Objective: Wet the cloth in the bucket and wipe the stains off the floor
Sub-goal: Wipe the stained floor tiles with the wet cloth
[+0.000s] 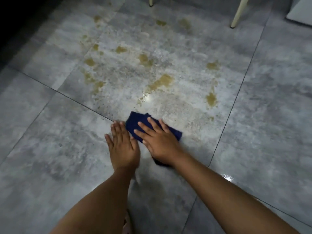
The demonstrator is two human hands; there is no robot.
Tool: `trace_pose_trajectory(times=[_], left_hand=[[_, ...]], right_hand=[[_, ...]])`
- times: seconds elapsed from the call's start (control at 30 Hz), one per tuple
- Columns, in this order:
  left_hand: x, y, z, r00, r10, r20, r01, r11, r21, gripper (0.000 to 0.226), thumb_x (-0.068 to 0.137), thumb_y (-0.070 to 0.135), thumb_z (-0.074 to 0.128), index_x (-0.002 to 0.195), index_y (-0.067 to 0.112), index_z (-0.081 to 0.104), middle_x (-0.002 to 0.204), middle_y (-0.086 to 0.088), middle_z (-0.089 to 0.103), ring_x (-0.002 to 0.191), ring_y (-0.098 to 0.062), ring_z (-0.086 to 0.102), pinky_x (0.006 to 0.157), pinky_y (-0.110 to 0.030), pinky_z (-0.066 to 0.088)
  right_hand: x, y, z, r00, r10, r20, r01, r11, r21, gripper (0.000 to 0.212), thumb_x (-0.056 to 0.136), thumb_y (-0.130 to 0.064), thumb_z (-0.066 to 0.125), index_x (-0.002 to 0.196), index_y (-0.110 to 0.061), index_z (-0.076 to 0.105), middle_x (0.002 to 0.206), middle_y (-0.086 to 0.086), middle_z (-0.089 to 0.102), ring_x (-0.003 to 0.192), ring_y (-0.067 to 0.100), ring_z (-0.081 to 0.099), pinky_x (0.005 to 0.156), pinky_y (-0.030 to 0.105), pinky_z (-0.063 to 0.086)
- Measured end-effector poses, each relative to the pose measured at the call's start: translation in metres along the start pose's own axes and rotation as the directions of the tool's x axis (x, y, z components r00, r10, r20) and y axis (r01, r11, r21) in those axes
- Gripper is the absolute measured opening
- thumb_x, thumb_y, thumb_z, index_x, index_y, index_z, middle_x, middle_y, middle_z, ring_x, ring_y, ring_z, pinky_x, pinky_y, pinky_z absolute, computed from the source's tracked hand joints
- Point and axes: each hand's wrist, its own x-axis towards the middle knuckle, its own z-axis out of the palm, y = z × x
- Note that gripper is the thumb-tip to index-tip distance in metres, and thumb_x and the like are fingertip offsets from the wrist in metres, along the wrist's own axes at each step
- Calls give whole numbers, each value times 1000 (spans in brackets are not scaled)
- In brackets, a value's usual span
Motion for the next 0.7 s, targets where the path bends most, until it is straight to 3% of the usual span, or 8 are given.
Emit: trace_pose_trajectory(times=[0.07, 0.2, 0.33, 0.53, 0.63, 0.7], left_hand=[[-1, 2, -1, 1000, -25, -2, 25, 1000, 4, 63, 95, 35, 9, 152, 10, 0, 160, -7, -6, 146, -15, -14, 118, -41, -13], [-1, 3, -2, 999, -34, -9, 34, 999, -34, 63, 94, 36, 10, 152, 12, -1, 161, -7, -5, 146, -14, -14, 118, -40, -11], [-3, 4, -4, 999, -34, -5, 33, 996, -87, 62, 95, 37, 9, 152, 15, -2, 159, -2, -10, 145, -9, -17, 118, -35, -11], [-4, 3, -3, 1000, -28, -13, 26, 995, -95, 62, 96, 37, 11, 152, 18, -6, 158, 2, -15, 144, -7, -20, 119, -36, -9], [-1, 3, -3, 1000, -30, -9, 29, 995, -95, 62, 96, 37, 12, 152, 17, -5, 159, 1, -14, 144, -7, -20, 119, -36, -9], [0, 7, -8, 1000, -11, -2, 11, 997, -76, 63, 95, 38, 12, 152, 17, -5, 159, 0, -12, 144, -8, -19, 119, -36, -9]], right_hand=[[27, 16, -12, 998, 28, 57, -29, 999, 22, 49, 102, -34, 30, 150, -33, 23, 160, -8, 13, 148, 21, -1, 116, 45, -7], [20, 49, -18, 978, 203, -47, -204, 978, -33, 51, 100, -35, 21, 151, -32, 22, 160, -5, 15, 148, 24, 2, 117, 47, -3], [-8, 37, -8, 997, 82, -13, -83, 995, -54, 53, 97, -39, 19, 149, -31, 26, 158, -6, 20, 148, 25, 7, 117, 47, -1], [69, 19, -15, 999, -16, 33, 17, 1000, -25, 49, 102, -37, 25, 151, -33, 21, 160, -7, 10, 148, 21, -2, 116, 44, -7], [91, 48, -26, 982, 178, -58, -180, 983, -26, 50, 102, -35, 27, 151, -30, 23, 161, -4, 13, 148, 25, 2, 117, 46, -2], [72, 70, -33, 903, 394, -172, -394, 919, 38, 50, 102, -35, 27, 151, -28, 24, 160, -1, 16, 148, 27, 5, 117, 48, 2]])
